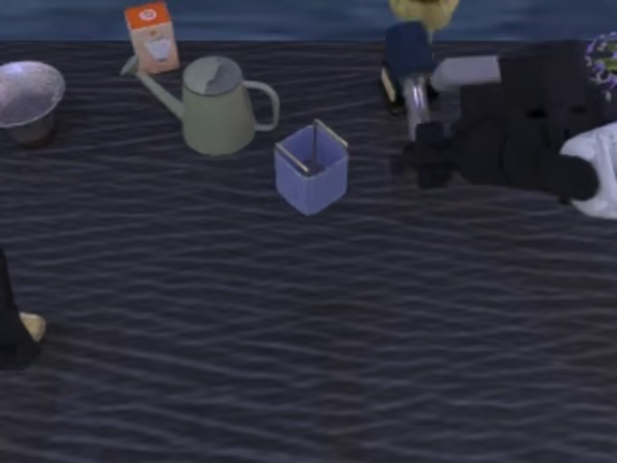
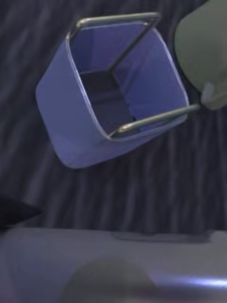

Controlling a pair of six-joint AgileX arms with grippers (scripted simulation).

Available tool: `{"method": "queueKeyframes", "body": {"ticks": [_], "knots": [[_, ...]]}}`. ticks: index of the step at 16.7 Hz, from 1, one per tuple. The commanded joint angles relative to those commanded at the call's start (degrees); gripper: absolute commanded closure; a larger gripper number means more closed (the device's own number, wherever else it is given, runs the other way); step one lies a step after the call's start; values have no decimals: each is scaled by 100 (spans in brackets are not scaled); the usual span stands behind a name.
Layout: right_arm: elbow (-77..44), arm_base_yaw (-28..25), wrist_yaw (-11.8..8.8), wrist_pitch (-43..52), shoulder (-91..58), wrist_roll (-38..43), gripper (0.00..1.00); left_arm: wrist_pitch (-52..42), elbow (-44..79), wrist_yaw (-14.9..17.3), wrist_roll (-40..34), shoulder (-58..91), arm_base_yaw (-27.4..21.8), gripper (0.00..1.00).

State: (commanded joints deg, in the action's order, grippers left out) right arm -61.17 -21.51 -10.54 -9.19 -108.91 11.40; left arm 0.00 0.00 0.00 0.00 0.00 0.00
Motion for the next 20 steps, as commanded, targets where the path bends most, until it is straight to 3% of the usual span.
{"method": "queueKeyframes", "body": {"ticks": [6, 10, 17, 20], "knots": [[794, 19, -859, -2802, 767, -717, 100, 0, 0, 0, 0, 0, 0, 0], [1052, 29, -1187, -3695, 1149, -1010, 100, 0, 0, 0, 0, 0, 0, 0], [1057, 6, -1202, -3783, 1168, -1025, 100, 0, 0, 0, 0, 0, 0, 0], [1226, -274, -939, -4189, 1085, -1007, 100, 0, 0, 0, 0, 0, 0, 0]]}}
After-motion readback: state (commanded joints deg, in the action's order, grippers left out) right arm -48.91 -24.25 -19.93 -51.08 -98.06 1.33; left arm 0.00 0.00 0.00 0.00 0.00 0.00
